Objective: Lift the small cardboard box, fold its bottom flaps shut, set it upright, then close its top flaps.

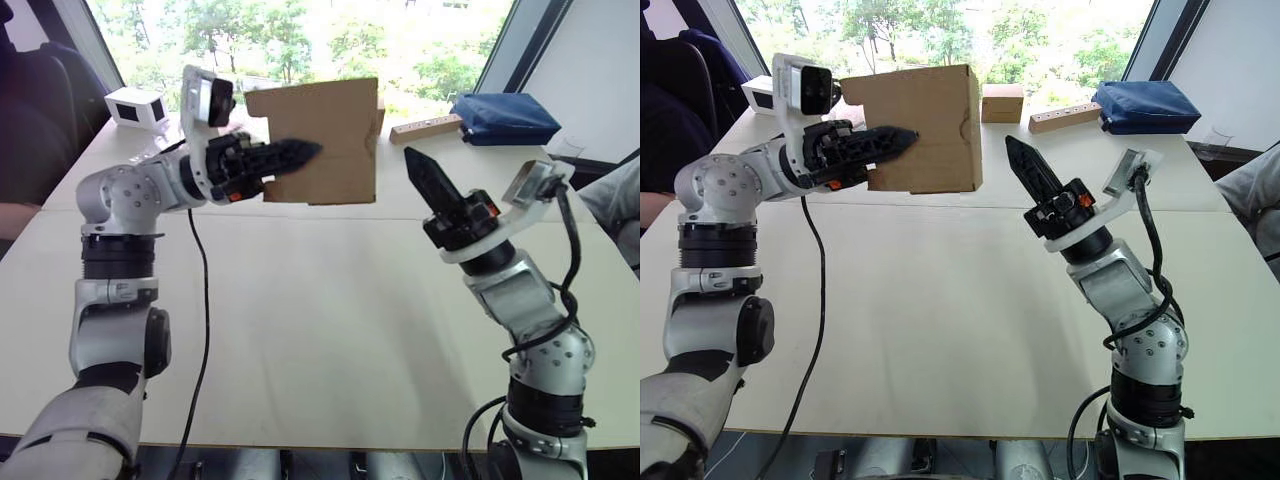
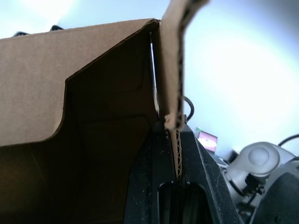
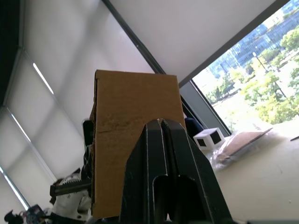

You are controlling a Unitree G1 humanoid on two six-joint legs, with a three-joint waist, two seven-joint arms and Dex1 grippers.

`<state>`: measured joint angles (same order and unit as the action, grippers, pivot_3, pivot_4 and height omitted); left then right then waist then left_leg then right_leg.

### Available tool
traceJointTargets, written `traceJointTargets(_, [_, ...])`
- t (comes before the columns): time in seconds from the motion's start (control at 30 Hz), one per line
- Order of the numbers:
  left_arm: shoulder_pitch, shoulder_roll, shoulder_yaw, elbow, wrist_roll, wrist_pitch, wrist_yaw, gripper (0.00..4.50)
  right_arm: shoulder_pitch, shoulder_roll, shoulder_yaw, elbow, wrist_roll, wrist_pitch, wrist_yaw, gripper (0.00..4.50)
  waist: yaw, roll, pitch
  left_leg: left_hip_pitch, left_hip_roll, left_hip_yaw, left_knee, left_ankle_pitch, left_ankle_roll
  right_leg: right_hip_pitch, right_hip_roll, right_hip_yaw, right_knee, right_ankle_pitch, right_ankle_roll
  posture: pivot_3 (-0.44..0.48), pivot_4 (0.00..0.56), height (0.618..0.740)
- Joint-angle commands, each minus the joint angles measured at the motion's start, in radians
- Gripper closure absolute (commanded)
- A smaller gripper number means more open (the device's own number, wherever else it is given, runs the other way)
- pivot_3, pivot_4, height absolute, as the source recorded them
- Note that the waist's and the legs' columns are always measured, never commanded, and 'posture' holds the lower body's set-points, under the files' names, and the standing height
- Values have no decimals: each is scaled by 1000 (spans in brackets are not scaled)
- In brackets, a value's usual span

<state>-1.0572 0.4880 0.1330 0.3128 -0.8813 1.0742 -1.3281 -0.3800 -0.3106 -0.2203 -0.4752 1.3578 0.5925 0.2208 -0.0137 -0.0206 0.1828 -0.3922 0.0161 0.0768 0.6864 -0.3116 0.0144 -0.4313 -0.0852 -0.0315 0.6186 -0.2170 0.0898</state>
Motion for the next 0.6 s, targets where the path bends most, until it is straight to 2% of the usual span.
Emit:
traceJointTargets(0.03, [-23,-4,-8,-14,0,-24,-15,4500,-24,-15,24,-63,23,11,17,4498,-1,0,0,0,0,0,0,0,0,0,0,0,0,0,0,0,150,740])
traceJointTargets(0.6, [0,-28,-74,-20,50,-43,-28,4500,-3,-72,124,-104,-77,52,50,4498,1,0,0,0,0,0,0,0,0,0,0,0,0,0,0,0,150,740])
